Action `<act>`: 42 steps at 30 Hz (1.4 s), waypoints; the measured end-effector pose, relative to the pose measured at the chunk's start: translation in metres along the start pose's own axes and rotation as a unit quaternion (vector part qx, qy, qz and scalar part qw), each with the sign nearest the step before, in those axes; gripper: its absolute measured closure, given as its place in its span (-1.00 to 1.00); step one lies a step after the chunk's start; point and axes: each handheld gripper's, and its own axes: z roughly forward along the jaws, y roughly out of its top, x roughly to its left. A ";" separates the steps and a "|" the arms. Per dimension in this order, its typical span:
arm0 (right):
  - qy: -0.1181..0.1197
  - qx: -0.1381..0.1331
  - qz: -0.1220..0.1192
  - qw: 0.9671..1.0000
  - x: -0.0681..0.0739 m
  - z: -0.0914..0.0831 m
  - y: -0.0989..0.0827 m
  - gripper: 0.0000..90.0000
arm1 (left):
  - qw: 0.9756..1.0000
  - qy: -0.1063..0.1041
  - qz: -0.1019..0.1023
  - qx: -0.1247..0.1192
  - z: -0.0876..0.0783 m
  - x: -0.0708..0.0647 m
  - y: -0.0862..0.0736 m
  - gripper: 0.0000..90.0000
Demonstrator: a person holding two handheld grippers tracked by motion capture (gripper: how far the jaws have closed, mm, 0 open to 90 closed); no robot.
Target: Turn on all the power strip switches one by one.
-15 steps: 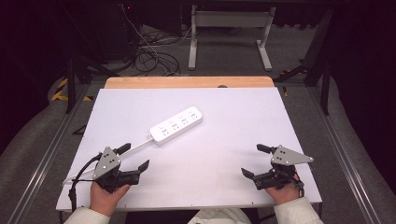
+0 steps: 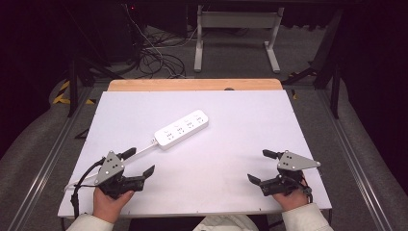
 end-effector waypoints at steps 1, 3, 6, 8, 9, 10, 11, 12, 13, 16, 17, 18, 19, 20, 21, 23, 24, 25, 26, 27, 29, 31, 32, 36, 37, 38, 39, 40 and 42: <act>0.000 0.003 -0.002 1.000 0.001 0.000 0.000 -0.93 | 1.000 0.005 0.009 0.002 -0.001 0.000 0.001 -0.64; 0.001 0.003 -0.002 1.000 0.001 0.000 0.000 -0.92 | 1.000 0.008 0.013 0.003 -0.001 0.000 0.002 -0.64; 0.002 0.002 -0.002 1.000 0.001 0.000 0.000 -0.91 | 1.000 0.015 0.021 0.008 -0.002 -0.001 0.005 -0.62; 0.003 0.003 -0.006 1.000 0.001 0.000 0.000 -0.90 | 1.000 0.016 0.023 0.012 -0.002 -0.001 0.007 -0.58; 0.003 0.003 -0.003 1.000 0.001 0.000 0.000 -0.90 | 0.999 0.018 0.028 0.016 -0.001 0.000 0.010 -0.55; 0.003 0.003 -0.003 1.000 0.001 0.000 0.000 -0.90 | 0.999 0.016 0.026 0.020 -0.001 0.000 0.011 -0.52; 0.004 0.003 -0.003 1.000 0.001 0.001 0.000 -0.90 | 0.999 0.016 0.031 0.025 -0.001 0.001 0.014 -0.49; 0.004 0.003 -0.003 1.000 0.001 0.001 0.000 -0.90 | 0.999 0.014 0.029 0.029 0.000 0.001 0.016 -0.49; 0.004 0.004 -0.003 1.000 0.001 0.001 0.000 -0.90 | 0.999 0.013 0.032 0.034 0.000 0.001 0.018 -0.43; 0.005 0.005 -0.002 1.000 0.002 0.002 0.000 -0.90 | 0.998 0.009 0.042 0.042 0.000 0.000 0.027 -0.32; 0.006 0.004 -0.002 1.000 0.002 0.002 0.000 -0.90 | 0.998 0.006 0.042 0.044 0.001 0.001 0.030 -0.30; 0.006 0.004 -0.002 1.000 0.002 0.002 0.000 -0.90 | 0.998 0.003 0.040 0.047 0.001 0.002 0.033 -0.30; 0.005 0.006 -0.003 1.000 0.002 0.002 0.000 -0.90 | 0.998 0.002 0.035 0.049 0.003 0.004 0.036 -0.27; 0.007 0.007 -0.003 1.000 0.002 0.003 0.000 -0.90 | 0.998 -0.005 0.029 0.054 0.007 0.007 0.041 -0.23; 0.007 0.007 -0.003 1.000 0.002 0.003 0.000 -0.90 | 0.998 -0.005 0.029 0.054 0.007 0.007 0.041 -0.20; 0.009 0.009 -0.004 1.000 0.002 0.004 0.000 -0.90 | 0.998 -0.002 0.035 0.059 0.009 0.011 0.047 -0.15; 0.010 0.009 -0.003 1.000 0.002 0.004 0.000 -0.90 | 0.998 -0.003 0.034 0.058 0.010 0.013 0.050 -0.13; 0.010 0.009 -0.003 1.000 0.002 0.004 0.000 -0.90 | 0.998 -0.005 0.032 0.058 0.011 0.015 0.052 -0.13; 0.012 0.008 -0.003 1.000 0.002 0.004 0.000 -0.89 | 0.998 -0.004 0.032 0.059 0.013 0.017 0.055 -0.10; 0.012 0.008 -0.001 1.000 0.002 0.004 0.000 -0.89 | 0.998 -0.005 0.030 0.058 0.014 0.018 0.057 -0.07; 0.013 0.009 -0.001 1.000 0.001 0.004 0.000 -0.89 | 0.997 -0.006 0.030 0.064 0.018 0.020 0.062 -0.03; 0.016 0.007 -0.001 1.000 0.002 0.004 0.000 -0.89 | 0.997 -0.006 0.037 0.073 0.022 0.022 0.066 0.05; 0.016 0.007 -0.001 1.000 0.002 0.004 0.000 -0.89 | 0.996 -0.005 0.038 0.076 0.024 0.022 0.067 0.05; 0.018 0.007 -0.004 1.000 0.002 0.004 0.000 -0.89 | 0.996 -0.016 0.028 0.085 0.033 0.028 0.072 0.18; 0.018 0.006 -0.004 1.000 0.002 0.004 0.000 -0.89 | 0.996 -0.017 0.026 0.086 0.035 0.029 0.072 0.21; 0.019 0.006 -0.004 1.000 0.002 0.004 0.000 -0.89 | 0.996 -0.019 0.026 0.089 0.037 0.030 0.073 0.22; 0.020 0.006 -0.004 1.000 0.002 0.004 0.000 -0.89 | 0.995 -0.016 0.025 0.090 0.040 0.030 0.074 0.22; 0.020 0.006 -0.004 1.000 0.002 0.004 0.000 -0.89 | 0.996 -0.012 0.025 0.090 0.042 0.030 0.074 0.22; 0.022 0.006 -0.005 1.000 0.002 0.004 0.000 -0.89 | 0.995 -0.006 0.027 0.093 0.047 0.030 0.075 0.26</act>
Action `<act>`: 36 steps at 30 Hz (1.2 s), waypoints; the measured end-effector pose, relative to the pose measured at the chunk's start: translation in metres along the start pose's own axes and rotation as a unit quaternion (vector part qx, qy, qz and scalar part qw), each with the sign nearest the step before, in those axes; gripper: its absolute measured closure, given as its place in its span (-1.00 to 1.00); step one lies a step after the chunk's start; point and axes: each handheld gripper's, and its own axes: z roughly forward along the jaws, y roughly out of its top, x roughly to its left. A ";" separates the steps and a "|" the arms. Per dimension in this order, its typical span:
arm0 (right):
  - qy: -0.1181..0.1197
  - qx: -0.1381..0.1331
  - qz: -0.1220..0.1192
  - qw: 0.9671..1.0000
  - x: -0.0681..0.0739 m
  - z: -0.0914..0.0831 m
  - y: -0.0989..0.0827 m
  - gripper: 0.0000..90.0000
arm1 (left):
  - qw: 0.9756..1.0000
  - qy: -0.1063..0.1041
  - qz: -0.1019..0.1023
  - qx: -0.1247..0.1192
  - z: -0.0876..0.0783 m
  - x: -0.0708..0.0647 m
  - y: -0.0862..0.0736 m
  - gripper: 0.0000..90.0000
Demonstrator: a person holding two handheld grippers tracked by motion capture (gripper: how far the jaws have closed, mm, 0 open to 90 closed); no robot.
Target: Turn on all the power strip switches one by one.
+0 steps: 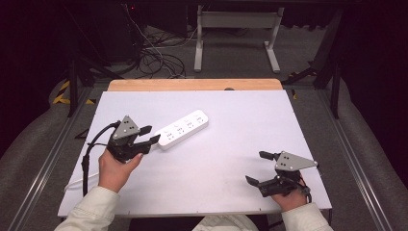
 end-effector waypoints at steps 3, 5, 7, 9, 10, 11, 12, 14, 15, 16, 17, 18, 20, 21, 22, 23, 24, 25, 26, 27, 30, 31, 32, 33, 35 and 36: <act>0.002 0.000 0.000 1.000 0.000 0.000 0.000 -0.89 | 1.000 -0.003 -0.005 0.004 0.009 0.003 0.004 0.28; 0.003 0.002 -0.001 1.000 0.000 0.001 0.000 -0.89 | 1.000 -0.007 -0.013 0.004 0.014 0.006 0.006 0.32; 0.004 0.002 -0.002 1.000 0.000 0.000 0.000 -0.89 | 1.000 -0.006 -0.019 0.005 0.019 0.008 0.008 0.37; 0.003 0.001 -0.003 1.000 0.000 0.000 0.000 -0.89 | 1.000 -0.008 -0.021 0.012 0.024 0.010 0.010 0.38; 0.005 0.000 -0.001 1.000 0.000 0.000 0.000 -0.89 | 0.999 -0.012 -0.025 0.019 0.027 0.011 0.012 0.37; 0.005 0.000 -0.002 1.000 0.000 0.000 0.000 -0.89 | 0.999 -0.009 -0.023 0.022 0.030 0.012 0.014 0.39; 0.005 0.001 -0.001 1.000 0.000 0.000 0.000 -0.89 | 0.999 -0.009 -0.023 0.022 0.030 0.012 0.014 0.42; 0.006 0.001 -0.001 1.000 0.000 0.000 0.000 -0.89 | 0.999 0.003 -0.019 0.027 0.034 0.012 0.016 0.43; 0.006 0.001 -0.002 1.000 0.000 0.000 0.000 -0.89 | 0.999 0.004 -0.022 0.029 0.036 0.012 0.017 0.45; 0.006 0.001 -0.002 1.000 0.000 0.000 0.000 -0.89 | 0.999 0.003 -0.025 0.032 0.038 0.012 0.017 0.45; 0.005 0.000 -0.002 1.000 0.000 0.000 0.000 -0.89 | 0.999 0.003 -0.023 0.036 0.040 0.014 0.018 0.46; 0.006 -0.001 -0.002 1.000 0.000 0.000 0.000 -0.89 | 0.999 0.004 -0.023 0.037 0.042 0.015 0.019 0.45; 0.006 -0.001 -0.002 1.000 0.000 0.000 0.000 -0.89 | 0.999 0.003 -0.023 0.038 0.047 0.016 0.021 0.46; 0.009 -0.001 -0.003 1.000 0.000 0.000 0.000 -0.89 | 0.999 0.002 -0.024 0.037 0.049 0.016 0.021 0.50; 0.009 -0.001 -0.003 1.000 0.000 0.000 0.000 -0.89 | 0.999 0.003 -0.023 0.035 0.052 0.017 0.022 0.50; 0.011 0.000 -0.002 1.000 0.000 0.000 0.000 -0.89 | 0.999 0.005 -0.020 0.035 0.054 0.017 0.023 0.52; 0.018 -0.003 0.002 1.000 -0.001 0.001 -0.001 -0.89 | 0.999 0.004 -0.024 0.039 0.056 0.018 0.023 0.55; 0.018 -0.002 0.002 1.000 -0.001 0.001 -0.001 -0.89 | 0.999 0.005 -0.027 0.043 0.059 0.019 0.024 0.56; 0.018 -0.003 0.002 1.000 -0.001 0.000 -0.001 -0.89 | 0.998 0.008 -0.030 0.046 0.062 0.020 0.025 0.56; 0.018 -0.003 0.002 1.000 -0.001 0.000 -0.001 -0.89 | 0.998 0.012 -0.034 0.047 0.064 0.021 0.025 0.56; 0.020 -0.005 0.001 1.000 -0.001 0.000 -0.001 -0.89 | 0.998 0.016 -0.035 0.049 0.071 0.024 0.027 0.64; 0.020 -0.005 0.001 1.000 -0.001 0.000 -0.001 -0.89 | 0.998 0.016 -0.039 0.049 0.073 0.025 0.027 0.64; 0.021 -0.005 0.000 1.000 -0.001 0.000 -0.001 -0.89 | 0.998 0.016 -0.043 0.050 0.074 0.026 0.027 0.68; 0.021 -0.005 0.000 1.000 -0.001 0.000 -0.001 -0.89 | 0.997 0.015 -0.048 0.055 0.077 0.027 0.027 0.69; 0.022 -0.003 0.001 1.000 -0.001 0.000 -0.001 -0.89 | 0.997 0.015 -0.049 0.058 0.081 0.028 0.027 0.74; 0.022 -0.003 0.001 1.000 -0.001 0.000 -0.001 -0.89 | 0.997 0.020 -0.048 0.060 0.082 0.028 0.027 0.80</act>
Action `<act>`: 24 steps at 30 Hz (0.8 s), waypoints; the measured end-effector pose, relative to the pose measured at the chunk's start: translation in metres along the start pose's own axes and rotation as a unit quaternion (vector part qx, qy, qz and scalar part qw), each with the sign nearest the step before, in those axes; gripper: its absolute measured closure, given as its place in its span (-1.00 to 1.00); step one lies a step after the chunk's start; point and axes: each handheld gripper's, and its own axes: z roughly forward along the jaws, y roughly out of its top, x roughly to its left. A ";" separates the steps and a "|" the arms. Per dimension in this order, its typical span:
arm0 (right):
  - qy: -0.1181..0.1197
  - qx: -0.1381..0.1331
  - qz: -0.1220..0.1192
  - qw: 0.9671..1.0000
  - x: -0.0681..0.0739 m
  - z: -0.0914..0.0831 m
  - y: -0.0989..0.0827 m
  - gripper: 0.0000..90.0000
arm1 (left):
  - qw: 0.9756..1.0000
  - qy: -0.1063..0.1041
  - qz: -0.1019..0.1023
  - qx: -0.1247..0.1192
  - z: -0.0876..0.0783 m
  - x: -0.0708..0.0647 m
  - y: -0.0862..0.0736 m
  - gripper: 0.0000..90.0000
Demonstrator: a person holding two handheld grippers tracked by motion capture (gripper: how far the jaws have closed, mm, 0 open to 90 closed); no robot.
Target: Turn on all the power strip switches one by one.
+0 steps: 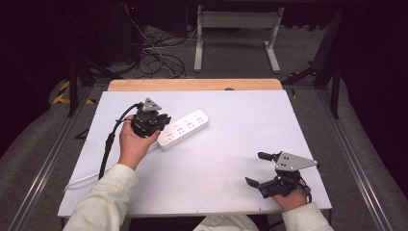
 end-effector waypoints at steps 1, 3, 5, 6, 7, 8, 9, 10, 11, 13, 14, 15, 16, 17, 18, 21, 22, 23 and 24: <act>0.000 0.000 0.000 1.000 0.000 0.000 0.000 -0.89 | 1.000 0.002 0.000 0.002 0.001 0.001 0.000 0.80; 0.000 0.000 -0.001 1.000 0.000 0.000 0.000 -0.89 | 1.000 -0.003 -0.005 0.004 0.004 0.003 0.000 0.88; -0.001 -0.002 -0.001 1.000 0.000 -0.001 0.000 -0.89 | 1.000 -0.015 -0.017 0.011 0.007 0.005 -0.001 0.98; -0.002 -0.002 -0.001 1.000 0.000 -0.001 0.000 -0.89 | 1.000 -0.013 -0.013 0.013 0.009 0.006 -0.002 0.99; -0.002 -0.002 -0.001 1.000 0.000 -0.001 0.000 -0.89 | 1.000 -0.017 -0.016 0.019 0.012 0.007 -0.003 0.99; -0.002 -0.002 0.000 1.000 0.000 -0.001 0.000 -0.89 | 1.000 -0.014 -0.009 0.021 0.014 0.008 -0.004 0.99; -0.002 -0.002 -0.001 1.000 0.000 -0.001 0.000 -0.89 | 0.999 -0.018 -0.010 0.024 0.016 0.008 -0.005 0.99; -0.001 -0.002 -0.002 1.000 0.000 -0.001 0.000 -0.89 | 0.999 -0.018 -0.010 0.024 0.016 0.008 -0.005 0.99; 0.000 -0.002 -0.001 1.000 0.000 -0.001 0.000 -0.89 | 0.999 -0.022 -0.009 0.031 0.020 0.009 -0.007 0.99; 0.001 -0.002 0.000 1.000 0.000 -0.001 0.000 -0.89 | 0.999 -0.018 -0.007 0.034 0.022 0.010 -0.008 0.99; 0.002 -0.002 0.000 1.000 0.000 -0.001 0.000 -0.89 | 0.999 -0.016 -0.006 0.041 0.026 0.011 -0.009 0.99; 0.001 -0.003 0.000 1.000 0.000 -0.001 0.000 -0.89 | 0.999 -0.016 -0.006 0.041 0.026 0.011 -0.009 0.99; 0.002 -0.003 0.000 1.000 0.000 -0.001 0.000 -0.89 | 0.999 -0.015 -0.008 0.052 0.030 0.012 -0.011 1.00; 0.002 -0.003 0.000 1.000 0.000 -0.001 0.000 -0.89 | 0.999 -0.015 -0.008 0.052 0.030 0.012 -0.011 1.00; 0.002 -0.003 0.000 1.000 0.000 -0.001 0.000 -0.89 | 0.998 -0.012 -0.008 0.057 0.032 0.012 -0.011 1.00; 0.003 -0.005 0.001 1.000 0.000 -0.001 0.000 -0.89 | 0.997 -0.008 -0.010 0.079 0.038 0.014 -0.014 1.00; 0.003 -0.005 0.001 1.000 0.000 -0.001 0.000 -0.89 | 0.997 -0.008 -0.010 0.079 0.038 0.014 -0.014 1.00; 0.005 -0.004 0.001 1.000 0.000 -0.001 -0.001 -0.89 | 0.996 -0.007 -0.011 0.083 0.039 0.014 -0.015 1.00; 0.005 -0.004 0.001 1.000 0.000 -0.001 -0.001 -0.89 | 0.996 -0.005 -0.010 0.086 0.040 0.014 -0.015 1.00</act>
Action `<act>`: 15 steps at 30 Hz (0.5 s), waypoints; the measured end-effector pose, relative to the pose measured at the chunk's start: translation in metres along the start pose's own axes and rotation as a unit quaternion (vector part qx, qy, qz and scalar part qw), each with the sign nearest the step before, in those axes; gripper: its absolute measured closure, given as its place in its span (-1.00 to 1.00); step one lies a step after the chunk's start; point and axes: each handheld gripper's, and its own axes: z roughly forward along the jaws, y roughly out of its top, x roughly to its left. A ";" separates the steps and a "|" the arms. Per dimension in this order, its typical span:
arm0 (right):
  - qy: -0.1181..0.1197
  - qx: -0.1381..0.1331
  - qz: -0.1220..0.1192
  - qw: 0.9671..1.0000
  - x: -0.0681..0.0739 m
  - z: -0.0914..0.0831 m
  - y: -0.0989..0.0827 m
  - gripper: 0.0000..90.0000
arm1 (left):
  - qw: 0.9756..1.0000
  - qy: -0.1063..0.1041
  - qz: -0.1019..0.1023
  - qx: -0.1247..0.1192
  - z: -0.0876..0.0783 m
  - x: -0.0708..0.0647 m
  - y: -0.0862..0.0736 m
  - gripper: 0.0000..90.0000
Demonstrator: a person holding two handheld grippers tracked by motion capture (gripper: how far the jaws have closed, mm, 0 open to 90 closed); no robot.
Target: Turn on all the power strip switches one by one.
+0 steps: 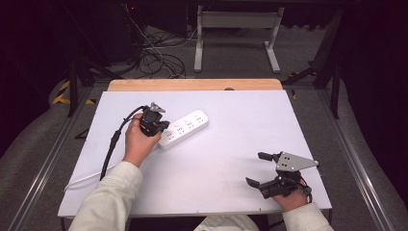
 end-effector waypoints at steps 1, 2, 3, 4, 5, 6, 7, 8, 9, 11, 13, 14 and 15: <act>0.000 0.001 0.000 1.000 0.000 0.000 0.000 -0.89 | 1.000 0.003 0.001 0.005 0.001 0.000 0.000 1.00; 0.001 0.001 0.000 1.000 0.000 0.000 0.000 -0.89 | 1.000 0.005 0.000 0.011 0.003 0.000 -0.001 1.00; 0.001 0.001 -0.001 1.000 0.000 0.000 0.000 -0.89 | 1.000 0.004 -0.003 0.011 0.004 0.000 -0.001 1.00; 0.001 0.001 -0.001 1.000 0.000 0.000 0.000 -0.89 | 1.000 0.004 -0.003 0.011 0.004 0.000 -0.001 1.00; 0.001 0.001 -0.001 1.000 0.000 0.000 0.000 -0.89 | 1.000 0.006 -0.001 0.015 0.004 0.000 -0.001 1.00; 0.001 0.001 -0.001 1.000 0.000 0.000 0.000 -0.89 | 1.000 0.007 0.001 0.018 0.005 0.000 -0.002 1.00; 0.000 0.001 -0.001 1.000 0.000 0.000 0.000 -0.89 | 1.000 0.006 0.001 0.019 0.005 0.000 -0.002 1.00; 0.001 0.000 -0.001 1.000 0.000 0.000 0.000 -0.89 | 1.000 0.005 0.001 0.020 0.006 0.000 -0.002 1.00; 0.000 0.000 -0.002 1.000 0.000 0.000 0.000 -0.89 | 1.000 0.006 0.003 0.022 0.006 0.000 -0.002 1.00; 0.000 0.000 -0.002 1.000 0.000 0.000 0.000 -0.89 | 1.000 0.006 0.002 0.022 0.007 0.000 -0.003 1.00; 0.000 0.000 -0.002 1.000 0.000 0.000 0.000 -0.89 | 1.000 0.005 -0.002 0.019 0.007 0.001 -0.004 1.00; 0.000 0.000 -0.002 1.000 0.000 0.000 0.000 -0.89 | 1.000 0.005 -0.002 0.019 0.007 0.001 -0.004 1.00; 0.000 0.001 -0.002 1.000 0.000 0.000 0.000 -0.89 | 1.000 0.006 -0.002 0.017 0.007 0.001 -0.004 1.00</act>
